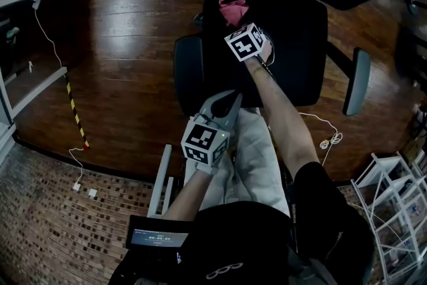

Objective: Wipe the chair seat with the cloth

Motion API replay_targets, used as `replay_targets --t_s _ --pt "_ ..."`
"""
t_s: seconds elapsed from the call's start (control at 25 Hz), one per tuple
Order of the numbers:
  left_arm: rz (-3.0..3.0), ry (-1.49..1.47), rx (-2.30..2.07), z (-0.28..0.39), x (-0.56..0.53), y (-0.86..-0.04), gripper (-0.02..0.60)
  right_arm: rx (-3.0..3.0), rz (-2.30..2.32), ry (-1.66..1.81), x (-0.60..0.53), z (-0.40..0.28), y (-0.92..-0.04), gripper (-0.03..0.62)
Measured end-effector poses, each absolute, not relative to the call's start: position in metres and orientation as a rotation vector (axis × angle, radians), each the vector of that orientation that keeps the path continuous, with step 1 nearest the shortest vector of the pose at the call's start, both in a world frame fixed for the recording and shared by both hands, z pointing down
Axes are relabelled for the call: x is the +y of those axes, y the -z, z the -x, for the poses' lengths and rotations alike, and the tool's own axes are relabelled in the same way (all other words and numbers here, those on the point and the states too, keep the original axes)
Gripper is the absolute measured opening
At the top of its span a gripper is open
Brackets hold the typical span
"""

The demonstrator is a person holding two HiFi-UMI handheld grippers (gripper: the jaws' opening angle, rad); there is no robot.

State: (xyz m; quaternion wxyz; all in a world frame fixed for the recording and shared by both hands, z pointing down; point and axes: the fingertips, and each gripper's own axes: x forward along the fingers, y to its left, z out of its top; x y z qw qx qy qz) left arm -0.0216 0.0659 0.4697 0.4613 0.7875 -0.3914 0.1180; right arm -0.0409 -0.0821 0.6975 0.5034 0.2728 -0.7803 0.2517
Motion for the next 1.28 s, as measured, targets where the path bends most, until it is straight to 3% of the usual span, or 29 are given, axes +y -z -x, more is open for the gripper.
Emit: replay_targets --t_s 0.2,0.36,0.84,1.28 --pt "-1.935 -0.298 -0.965 0.027 0.068 -0.474 -0.008 -2.121 -0.446 -0.805 -0.049 0.115 -0.673 0.067" --pt "-1.936 -0.304 -0.967 0.029 0.070 -0.476 -0.008 -2.140 -0.388 -0.852 -0.032 0.121 -0.675 0.067" --pt "-1.958 -0.330 -0.925 0.015 0.075 -0.474 -0.008 -1.869 -0.696 -0.909 -0.048 -0.049 -0.723 0.069" --pt "-1.975 -0.351 -0.895 -0.001 0.076 -0.472 -0.008 -1.568 -0.983 -0.801 -0.058 -0.236 -0.711 0.069"
